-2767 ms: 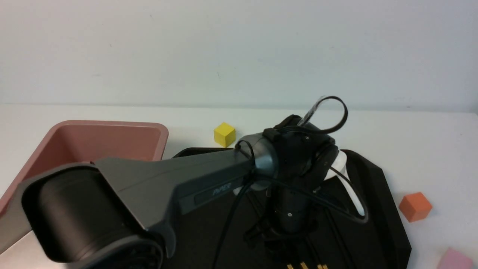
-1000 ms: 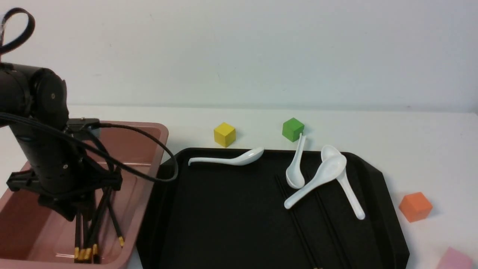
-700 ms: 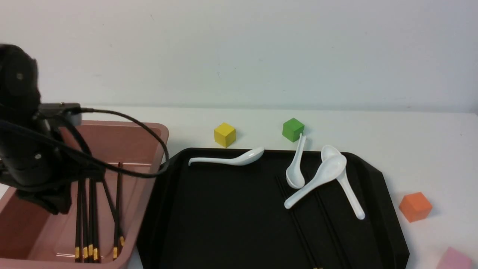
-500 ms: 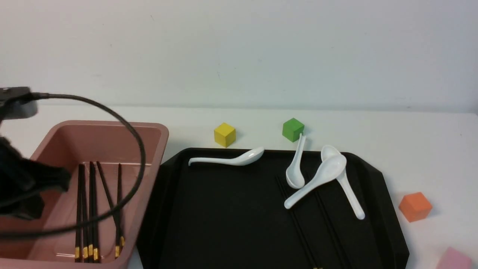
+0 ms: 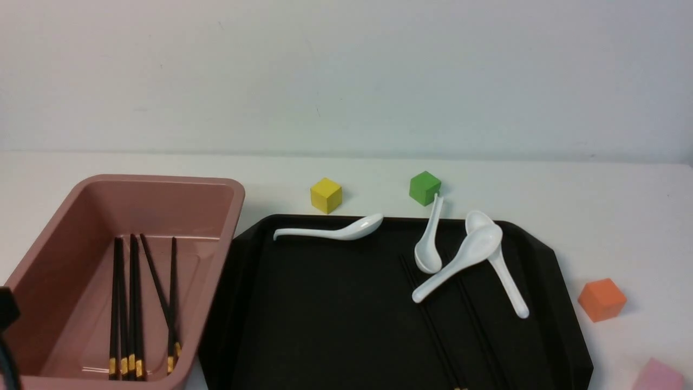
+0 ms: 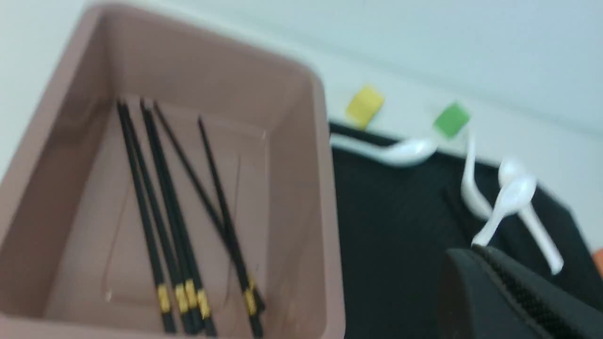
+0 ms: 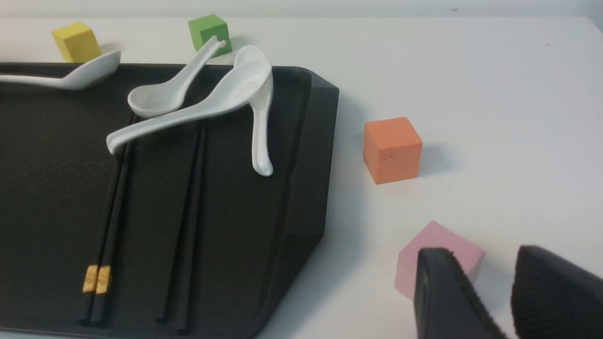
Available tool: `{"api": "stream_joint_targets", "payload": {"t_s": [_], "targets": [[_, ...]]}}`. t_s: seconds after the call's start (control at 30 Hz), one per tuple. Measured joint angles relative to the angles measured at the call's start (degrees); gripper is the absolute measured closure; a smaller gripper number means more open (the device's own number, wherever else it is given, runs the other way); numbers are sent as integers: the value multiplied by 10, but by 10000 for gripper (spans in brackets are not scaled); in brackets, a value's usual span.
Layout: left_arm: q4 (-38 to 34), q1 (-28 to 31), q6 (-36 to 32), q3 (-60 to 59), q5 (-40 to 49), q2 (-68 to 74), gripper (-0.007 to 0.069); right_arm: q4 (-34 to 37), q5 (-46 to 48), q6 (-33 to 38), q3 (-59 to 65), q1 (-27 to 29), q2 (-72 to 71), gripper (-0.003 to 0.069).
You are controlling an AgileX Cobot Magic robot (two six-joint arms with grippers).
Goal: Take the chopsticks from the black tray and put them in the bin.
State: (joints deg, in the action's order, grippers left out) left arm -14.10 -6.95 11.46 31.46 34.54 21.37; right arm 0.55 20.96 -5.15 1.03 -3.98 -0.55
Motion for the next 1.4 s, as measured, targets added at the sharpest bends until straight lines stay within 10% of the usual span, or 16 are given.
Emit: {"api": "stream_joint_targets", "payload": {"t_s": [1.4], "targets": [[114, 23, 57, -331, -123, -220, 635, 0, 0, 0, 0, 0, 0, 419]]}}
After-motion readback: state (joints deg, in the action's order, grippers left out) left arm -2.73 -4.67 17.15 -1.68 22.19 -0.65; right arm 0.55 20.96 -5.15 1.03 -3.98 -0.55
